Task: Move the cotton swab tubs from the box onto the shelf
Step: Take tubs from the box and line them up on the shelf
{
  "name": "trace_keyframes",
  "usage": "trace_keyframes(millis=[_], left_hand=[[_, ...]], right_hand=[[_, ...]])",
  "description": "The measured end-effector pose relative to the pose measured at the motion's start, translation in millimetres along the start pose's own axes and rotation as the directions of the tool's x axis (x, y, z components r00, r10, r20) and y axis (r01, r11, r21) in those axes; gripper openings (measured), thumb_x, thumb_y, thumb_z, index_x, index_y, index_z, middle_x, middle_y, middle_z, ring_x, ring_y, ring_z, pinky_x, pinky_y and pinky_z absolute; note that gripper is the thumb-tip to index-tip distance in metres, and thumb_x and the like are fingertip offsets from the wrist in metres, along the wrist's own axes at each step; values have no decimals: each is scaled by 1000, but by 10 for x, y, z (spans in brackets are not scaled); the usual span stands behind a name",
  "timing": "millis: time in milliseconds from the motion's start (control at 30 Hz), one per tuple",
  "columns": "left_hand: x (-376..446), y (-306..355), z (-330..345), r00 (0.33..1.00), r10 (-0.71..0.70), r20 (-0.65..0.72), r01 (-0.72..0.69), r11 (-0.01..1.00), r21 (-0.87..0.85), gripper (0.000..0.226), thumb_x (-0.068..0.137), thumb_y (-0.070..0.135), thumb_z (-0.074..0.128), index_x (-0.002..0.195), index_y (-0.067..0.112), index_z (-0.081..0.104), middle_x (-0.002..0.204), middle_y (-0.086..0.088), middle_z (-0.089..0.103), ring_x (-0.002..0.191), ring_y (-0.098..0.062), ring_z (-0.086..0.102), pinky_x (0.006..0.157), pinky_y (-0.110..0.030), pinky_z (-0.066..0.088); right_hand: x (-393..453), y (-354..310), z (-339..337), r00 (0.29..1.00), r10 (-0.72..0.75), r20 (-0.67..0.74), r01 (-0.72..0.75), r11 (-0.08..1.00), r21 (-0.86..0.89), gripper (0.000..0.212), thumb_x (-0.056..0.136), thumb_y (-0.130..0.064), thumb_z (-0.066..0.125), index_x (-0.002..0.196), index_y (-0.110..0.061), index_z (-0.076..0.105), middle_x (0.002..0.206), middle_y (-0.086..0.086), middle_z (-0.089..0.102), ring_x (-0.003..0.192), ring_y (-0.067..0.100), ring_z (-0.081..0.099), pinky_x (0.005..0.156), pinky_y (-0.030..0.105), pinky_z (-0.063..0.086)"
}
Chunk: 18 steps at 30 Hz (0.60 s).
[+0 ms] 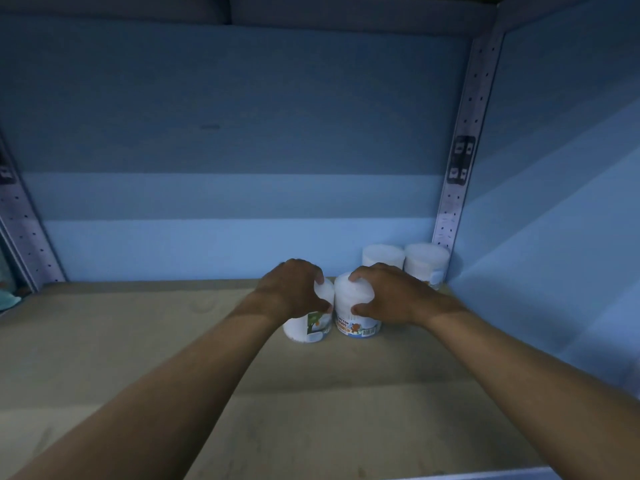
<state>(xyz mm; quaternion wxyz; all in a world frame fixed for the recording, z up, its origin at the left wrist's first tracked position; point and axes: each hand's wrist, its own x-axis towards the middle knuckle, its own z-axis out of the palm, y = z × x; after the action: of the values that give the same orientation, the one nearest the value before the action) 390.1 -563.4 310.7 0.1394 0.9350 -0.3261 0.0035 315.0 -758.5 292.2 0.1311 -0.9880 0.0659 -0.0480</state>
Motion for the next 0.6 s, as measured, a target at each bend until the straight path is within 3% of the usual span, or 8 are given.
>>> trace_keyframes(millis=[600], left_hand=[[917,-339,195,997,-41,-67,45,997,67,56,86,55,63,136,31,51,141,1,50,130,-22,44,104,-38,43]], right_hand=[[911,108,159,999,7,-42,-15,981,-194,63,94,-52,56,149,-29,35,150,4,45,133,27,44,104,40,43]])
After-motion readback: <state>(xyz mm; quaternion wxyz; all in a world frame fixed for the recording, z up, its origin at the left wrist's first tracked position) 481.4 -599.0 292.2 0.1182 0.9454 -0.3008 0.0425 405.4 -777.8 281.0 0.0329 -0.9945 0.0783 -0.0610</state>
